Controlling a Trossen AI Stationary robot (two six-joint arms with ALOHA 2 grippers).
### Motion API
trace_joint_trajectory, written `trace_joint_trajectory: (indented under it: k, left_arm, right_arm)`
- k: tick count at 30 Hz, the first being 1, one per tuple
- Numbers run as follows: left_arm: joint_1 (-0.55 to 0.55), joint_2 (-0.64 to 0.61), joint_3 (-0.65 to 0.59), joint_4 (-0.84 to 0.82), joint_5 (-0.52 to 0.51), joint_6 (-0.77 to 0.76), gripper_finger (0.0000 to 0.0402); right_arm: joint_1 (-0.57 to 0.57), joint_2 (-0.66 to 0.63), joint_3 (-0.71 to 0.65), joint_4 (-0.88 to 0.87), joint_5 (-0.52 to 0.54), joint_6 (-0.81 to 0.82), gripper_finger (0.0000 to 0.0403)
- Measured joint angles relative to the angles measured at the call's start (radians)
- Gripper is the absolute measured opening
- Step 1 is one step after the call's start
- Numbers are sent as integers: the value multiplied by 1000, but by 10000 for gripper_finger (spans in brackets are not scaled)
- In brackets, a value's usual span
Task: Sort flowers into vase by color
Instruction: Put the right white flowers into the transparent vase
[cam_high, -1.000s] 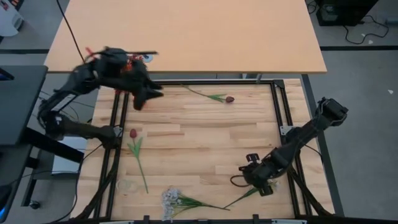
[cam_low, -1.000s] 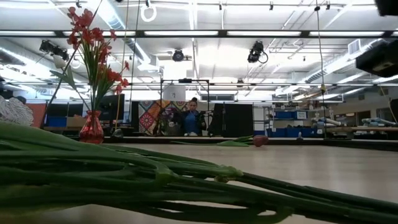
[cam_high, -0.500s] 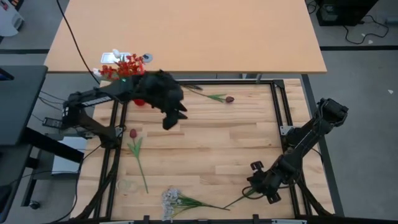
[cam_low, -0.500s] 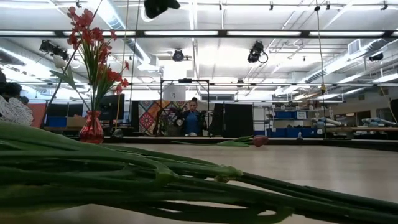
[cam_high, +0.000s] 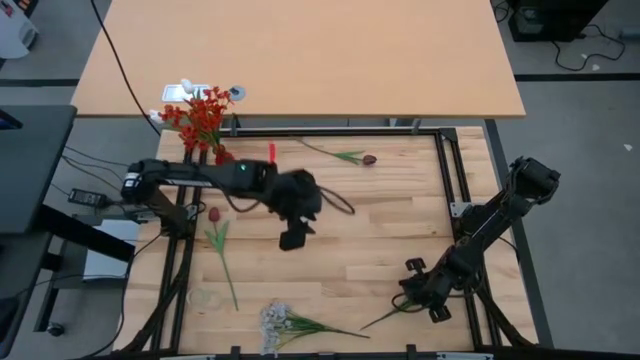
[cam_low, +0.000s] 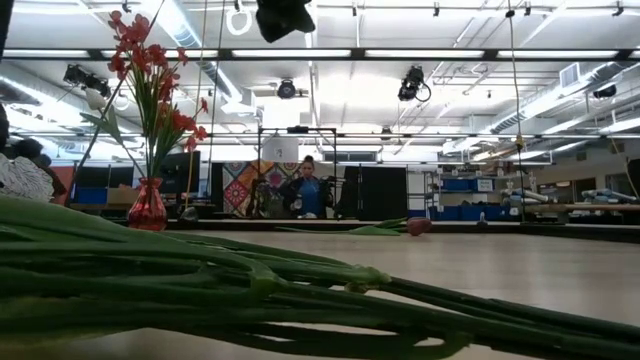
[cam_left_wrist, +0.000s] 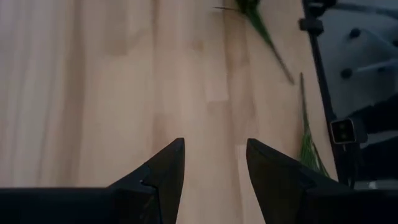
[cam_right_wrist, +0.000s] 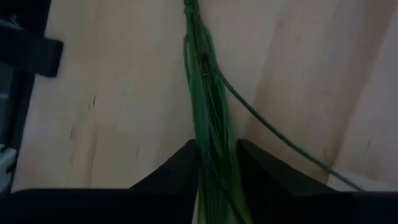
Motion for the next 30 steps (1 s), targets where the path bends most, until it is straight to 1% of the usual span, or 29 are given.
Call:
trace_joint_trajectory:
  k: [3,5,8,10,15,20,22,24,27,30]
  left_arm:
    - [-52,22,0,19,-26,28,176]
    - [-87,36,0,32,-52,30,176]
    - [-131,59,0,46,-76,-15,176]
    - [-157,70,0,68,-97,-50,176]
    - [-207,87,0,132,-194,-57,176]
    - [-249,102,1,142,-283,32,176]
    - [-272,112,1,121,-323,60,176]
    - [-291,126,0,131,-358,80,176]
    - [-315,136,0,138,-392,91,176]
    - [-328,150,1,156,-443,95,176]
  right_arm:
    - [-5,-3,-16,21,-6,56,99]
    - [-22,-3,-19,33,-16,122,76]
    - [-63,2,-23,98,-58,231,30]
    - [-104,1,-21,164,-93,309,13]
    - [-253,1,-21,321,-208,614,27]
    - [-401,-3,-20,547,-305,872,25]
    - [-452,-5,-21,646,-355,941,24]
    - [-494,-5,-21,755,-374,994,24]
    - [-542,-6,-20,893,-368,1072,24]
    - [-577,-7,-20,960,-362,1117,24]
